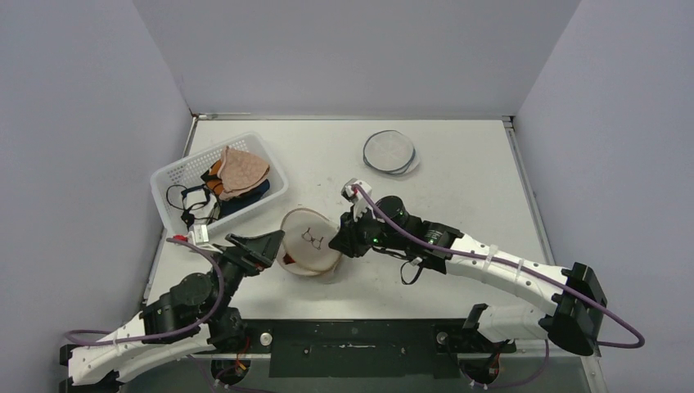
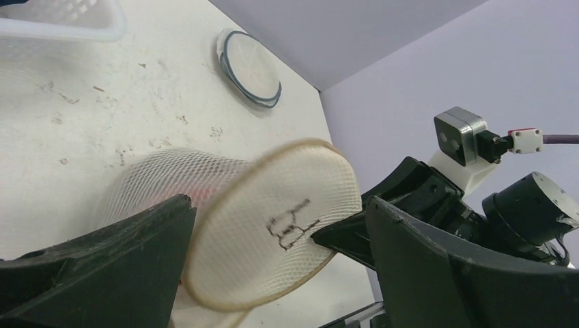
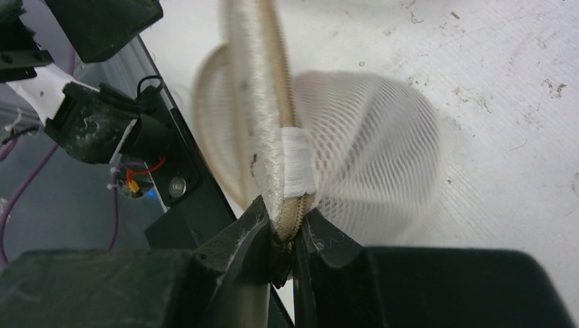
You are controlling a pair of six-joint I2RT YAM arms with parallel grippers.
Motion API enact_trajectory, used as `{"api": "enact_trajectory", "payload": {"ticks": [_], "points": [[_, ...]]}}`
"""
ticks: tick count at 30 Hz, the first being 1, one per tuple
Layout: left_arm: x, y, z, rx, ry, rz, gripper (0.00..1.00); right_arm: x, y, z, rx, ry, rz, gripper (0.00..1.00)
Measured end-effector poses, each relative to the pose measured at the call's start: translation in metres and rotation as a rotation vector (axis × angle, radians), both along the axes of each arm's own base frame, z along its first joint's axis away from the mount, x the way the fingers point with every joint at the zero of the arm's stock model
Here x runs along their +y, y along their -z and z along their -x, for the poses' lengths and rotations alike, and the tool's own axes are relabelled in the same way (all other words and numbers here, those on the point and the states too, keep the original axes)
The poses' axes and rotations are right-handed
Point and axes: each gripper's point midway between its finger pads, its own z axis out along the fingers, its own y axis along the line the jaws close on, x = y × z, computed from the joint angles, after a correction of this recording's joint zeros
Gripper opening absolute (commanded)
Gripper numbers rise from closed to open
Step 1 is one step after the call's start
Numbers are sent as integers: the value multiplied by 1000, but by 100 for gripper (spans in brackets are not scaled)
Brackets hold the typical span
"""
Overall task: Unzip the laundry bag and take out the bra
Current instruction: Adjust the laundry bag at the center of the board.
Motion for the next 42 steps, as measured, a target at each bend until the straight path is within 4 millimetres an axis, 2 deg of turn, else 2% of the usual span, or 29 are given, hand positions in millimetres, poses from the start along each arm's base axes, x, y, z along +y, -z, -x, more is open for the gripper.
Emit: {"api": "enact_trajectory", "payload": {"ticks": [4, 6, 10, 14, 17, 20, 22, 27, 29, 38, 42], "points": [[4, 8, 2, 3, 3, -31, 96, -14, 17, 3, -25, -10, 49, 5], [2, 17, 2, 10, 14, -61, 97, -30, 38, 7, -14, 5, 102, 5], [-9, 44, 3, 46, 48, -153, 97, -63, 81, 14, 29, 56, 222, 5], [-25, 67, 6, 81, 102, -241, 98, -81, 98, 13, 47, 109, 265, 7], [-41, 86, 10, 103, 166, -301, 96, -86, 97, 10, 48, 147, 261, 17], [-51, 104, 13, 138, 209, -361, 89, -90, 92, 8, 42, 175, 244, 33], [-56, 112, 13, 156, 226, -388, 85, -94, 87, 8, 39, 197, 235, 39], [-66, 114, 10, 162, 248, -391, 81, -103, 72, 5, 17, 249, 201, 55], [-68, 118, 7, 176, 246, -401, 76, -106, 70, 5, 15, 261, 197, 60], [-66, 147, 0, 289, 262, -461, 48, -119, 62, 6, 16, 318, 184, 64], [-71, 146, 4, 304, 296, -459, 38, -119, 54, 5, 15, 337, 157, 64]]}}
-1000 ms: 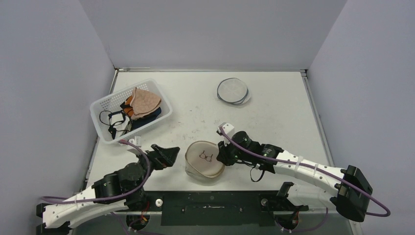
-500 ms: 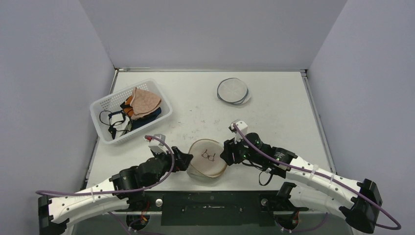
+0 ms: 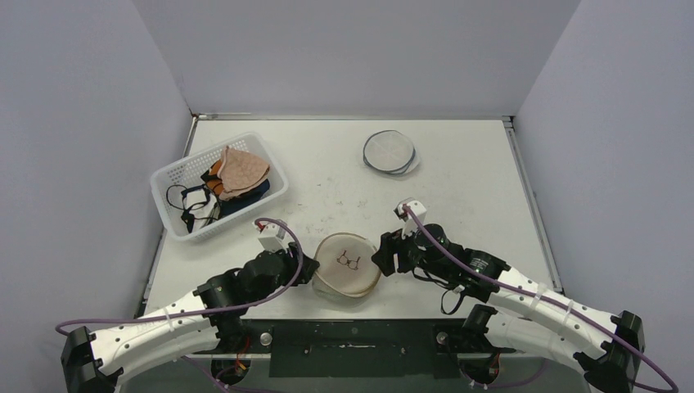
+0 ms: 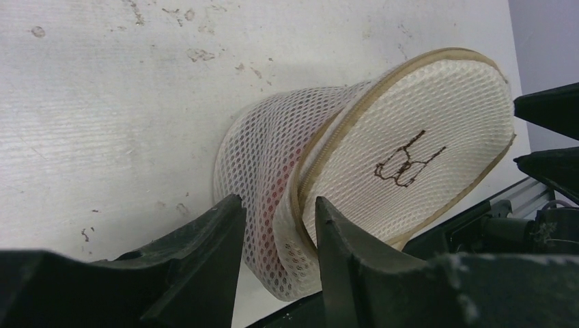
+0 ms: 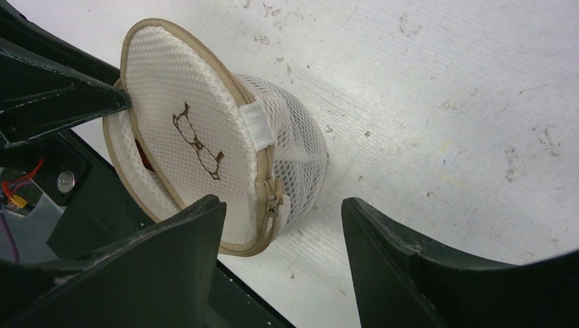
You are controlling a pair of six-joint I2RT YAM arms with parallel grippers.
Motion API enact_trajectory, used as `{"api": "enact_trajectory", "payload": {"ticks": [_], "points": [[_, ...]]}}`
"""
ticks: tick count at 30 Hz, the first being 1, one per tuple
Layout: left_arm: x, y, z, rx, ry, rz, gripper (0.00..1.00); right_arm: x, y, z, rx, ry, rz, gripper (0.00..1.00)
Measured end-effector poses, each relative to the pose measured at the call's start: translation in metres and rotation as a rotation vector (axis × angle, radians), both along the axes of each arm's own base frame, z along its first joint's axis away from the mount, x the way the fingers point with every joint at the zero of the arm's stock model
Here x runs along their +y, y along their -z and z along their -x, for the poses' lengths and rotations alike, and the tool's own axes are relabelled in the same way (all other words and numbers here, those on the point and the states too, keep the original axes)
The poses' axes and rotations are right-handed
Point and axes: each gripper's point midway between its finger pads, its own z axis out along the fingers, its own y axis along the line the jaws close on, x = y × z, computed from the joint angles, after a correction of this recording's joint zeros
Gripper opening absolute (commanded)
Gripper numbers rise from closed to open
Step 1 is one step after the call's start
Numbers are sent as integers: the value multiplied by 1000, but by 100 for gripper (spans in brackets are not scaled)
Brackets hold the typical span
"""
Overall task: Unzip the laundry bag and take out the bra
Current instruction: Adjust the laundry bag at the center of the board, then open the laundry bag at the center of the board.
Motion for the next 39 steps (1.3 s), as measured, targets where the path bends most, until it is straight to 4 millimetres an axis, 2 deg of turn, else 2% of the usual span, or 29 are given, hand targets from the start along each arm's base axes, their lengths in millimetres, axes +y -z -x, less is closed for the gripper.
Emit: {"api": "enact_trajectory", "payload": {"ticks": [2, 8, 13, 19, 22, 23, 26, 28, 36, 39], "points": [[-3, -4, 1, 3, 16, 12, 33, 1, -4, 0, 0, 3, -10, 64], [-9, -9, 8, 19, 54, 33, 32, 17, -14, 4, -3, -21, -51, 64], [-8, -6, 12, 37, 64, 28, 30, 33, 3, 12, 20, -54, -7, 64], [-3, 4, 14, 69, 52, -3, 15, 41, 18, 13, 24, -45, 41, 60], [0, 11, 14, 84, 43, -31, 4, 41, 23, 9, 22, -25, 54, 50], [1, 12, 14, 87, 41, -38, 0, 41, 25, 8, 23, -17, 61, 39], [3, 19, 14, 99, 35, -67, 0, 38, 29, 3, 18, 16, 81, 14], [5, 21, 15, 103, 33, -78, 0, 36, 28, 0, 9, 44, 80, 6], [4, 11, 12, 66, 28, -25, 0, 18, 14, -11, -18, 124, -23, 6], [-1, 13, 11, 33, 33, 37, 0, 5, 24, -19, 8, 174, -47, 15]]}}
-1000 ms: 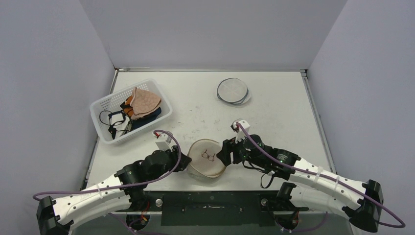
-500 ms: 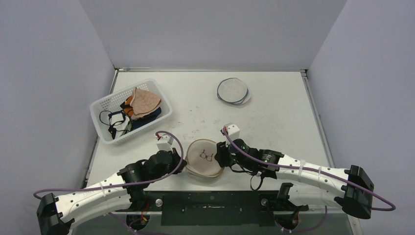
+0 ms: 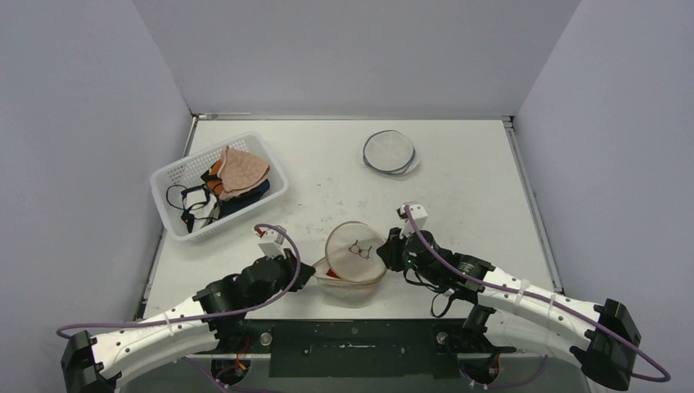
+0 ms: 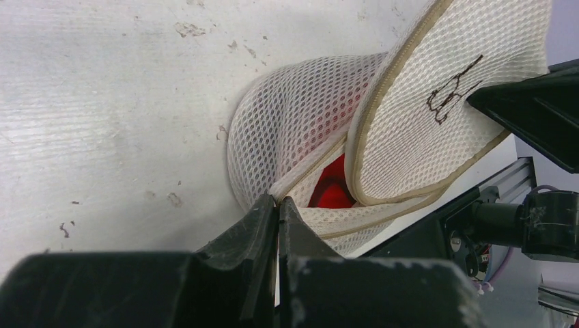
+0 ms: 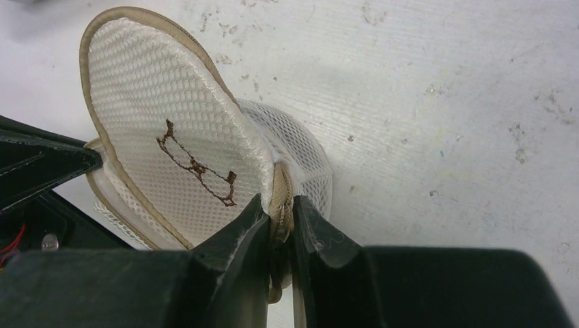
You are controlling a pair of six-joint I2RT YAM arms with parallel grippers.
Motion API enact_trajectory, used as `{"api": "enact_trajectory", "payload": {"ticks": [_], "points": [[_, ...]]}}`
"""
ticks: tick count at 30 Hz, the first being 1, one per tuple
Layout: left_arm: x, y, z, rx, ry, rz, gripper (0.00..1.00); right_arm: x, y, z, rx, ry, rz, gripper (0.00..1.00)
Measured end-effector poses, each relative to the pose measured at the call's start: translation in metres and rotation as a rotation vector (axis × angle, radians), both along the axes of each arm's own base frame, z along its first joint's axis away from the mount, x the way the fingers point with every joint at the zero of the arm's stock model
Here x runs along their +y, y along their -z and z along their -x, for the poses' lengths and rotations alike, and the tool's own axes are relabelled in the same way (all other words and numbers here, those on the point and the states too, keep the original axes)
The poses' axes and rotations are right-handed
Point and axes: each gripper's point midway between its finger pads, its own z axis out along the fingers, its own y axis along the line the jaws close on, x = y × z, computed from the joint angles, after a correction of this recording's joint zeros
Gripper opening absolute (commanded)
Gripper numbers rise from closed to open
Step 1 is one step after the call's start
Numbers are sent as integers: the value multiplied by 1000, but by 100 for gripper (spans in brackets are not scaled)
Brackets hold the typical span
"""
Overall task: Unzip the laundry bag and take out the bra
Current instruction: Open the laundry bag at the center of the board.
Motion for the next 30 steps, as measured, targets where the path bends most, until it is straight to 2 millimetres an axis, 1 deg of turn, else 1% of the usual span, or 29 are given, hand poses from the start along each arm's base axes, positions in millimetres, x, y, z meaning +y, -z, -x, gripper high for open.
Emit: {"api": "enact_trajectory", "payload": {"ticks": [1, 4, 5, 6, 7, 8, 11, 14, 17, 19, 21, 24, 26, 28, 30], "points": [[-2, 2, 0, -7, 3, 16, 0, -3, 4, 0, 9, 11, -4, 20], [-7, 11, 0, -23, 16, 58, 0, -10, 12, 4, 27, 21, -15, 45], [-8, 13, 0, -27, 21, 70, 0, -12, 11, 5, 27, 26, -22, 52], [-9, 15, 1, -32, 26, 82, 0, -12, 8, 5, 20, 31, -32, 58], [-11, 15, 0, -38, 28, 95, 0, -13, 3, 4, 10, 33, -42, 62], [-12, 15, 0, -46, 31, 109, 0, -14, 0, 4, 0, 35, -50, 64], [-19, 8, -2, -70, 40, 155, 0, -18, -15, 5, -25, 42, -54, 67], [-27, -5, -4, -101, 53, 209, 0, -15, -42, 6, -69, 42, -71, 67], [-35, -16, -7, -126, 65, 255, 0, 0, -73, 15, -110, -2, -107, 64], [-40, -22, -7, -139, 77, 279, 0, 15, -85, 23, -119, -42, -117, 64], [-44, -24, -8, -146, 87, 290, 0, 30, -89, 31, -118, -78, -112, 64], [-48, -24, -8, -148, 97, 293, 0, 54, -77, 36, -96, -113, -69, 64], [-49, -23, -8, -146, 102, 292, 0, 67, -55, 36, -65, -122, -14, 64], [-49, -21, -8, -142, 103, 288, 0, 73, -31, 35, -32, -119, 45, 63], [-48, -21, -7, -135, 100, 288, 0, 79, -15, 34, -8, -111, 75, 63]]}}
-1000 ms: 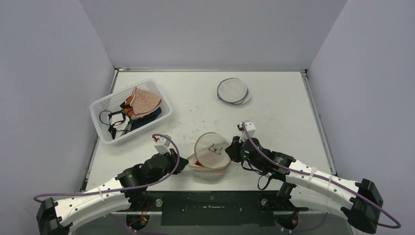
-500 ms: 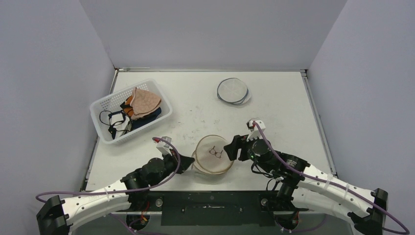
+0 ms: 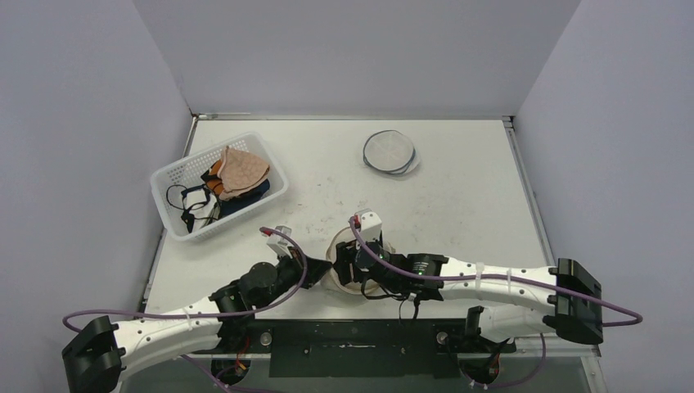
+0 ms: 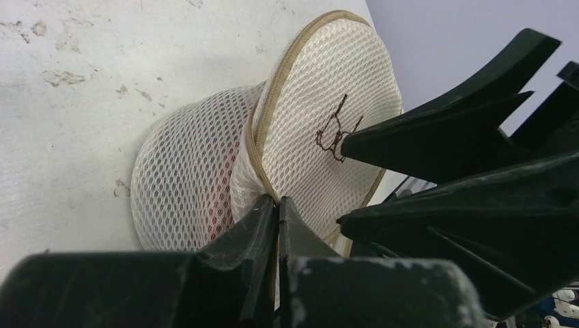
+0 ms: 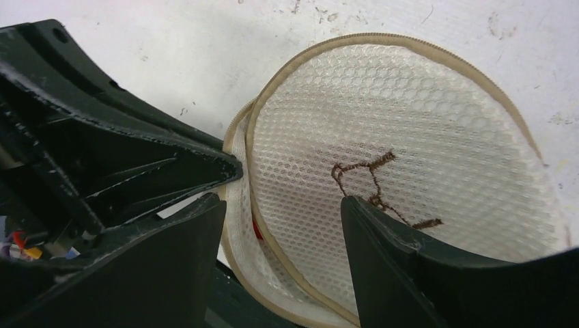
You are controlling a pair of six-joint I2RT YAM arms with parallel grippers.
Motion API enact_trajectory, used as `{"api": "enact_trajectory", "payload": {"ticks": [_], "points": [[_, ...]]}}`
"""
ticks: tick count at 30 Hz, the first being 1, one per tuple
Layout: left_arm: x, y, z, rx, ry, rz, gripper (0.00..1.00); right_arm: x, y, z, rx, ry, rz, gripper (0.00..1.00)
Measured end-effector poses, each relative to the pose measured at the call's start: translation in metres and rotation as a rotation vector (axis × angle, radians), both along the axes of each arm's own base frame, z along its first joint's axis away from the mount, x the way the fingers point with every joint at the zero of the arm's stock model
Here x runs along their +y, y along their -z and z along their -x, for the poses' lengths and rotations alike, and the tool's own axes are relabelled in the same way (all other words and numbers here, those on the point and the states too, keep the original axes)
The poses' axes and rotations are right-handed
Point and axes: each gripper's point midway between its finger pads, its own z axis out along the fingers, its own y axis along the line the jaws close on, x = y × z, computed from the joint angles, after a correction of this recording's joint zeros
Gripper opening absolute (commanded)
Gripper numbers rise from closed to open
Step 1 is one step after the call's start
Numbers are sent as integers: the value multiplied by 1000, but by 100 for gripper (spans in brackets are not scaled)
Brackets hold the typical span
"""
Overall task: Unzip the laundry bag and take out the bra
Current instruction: Open the laundry bag at the center of the board.
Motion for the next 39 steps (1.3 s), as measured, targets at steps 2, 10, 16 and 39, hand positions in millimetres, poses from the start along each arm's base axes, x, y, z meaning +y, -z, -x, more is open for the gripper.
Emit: {"api": "enact_trajectory", "payload": {"ticks": [2, 10, 16, 39], "points": [[2, 0, 1, 7, -5, 8, 0, 6, 9, -2, 13, 8, 5, 63], [31, 23, 7, 63, -81, -6, 0, 32, 28, -7, 40, 16, -3, 67], [44, 37, 6, 91, -131, -55, 0, 45, 38, -17, 78, 23, -24, 71], [40, 49, 3, 104, -132, -100, 0, 54, 80, -23, 13, 12, 118, 40]]}}
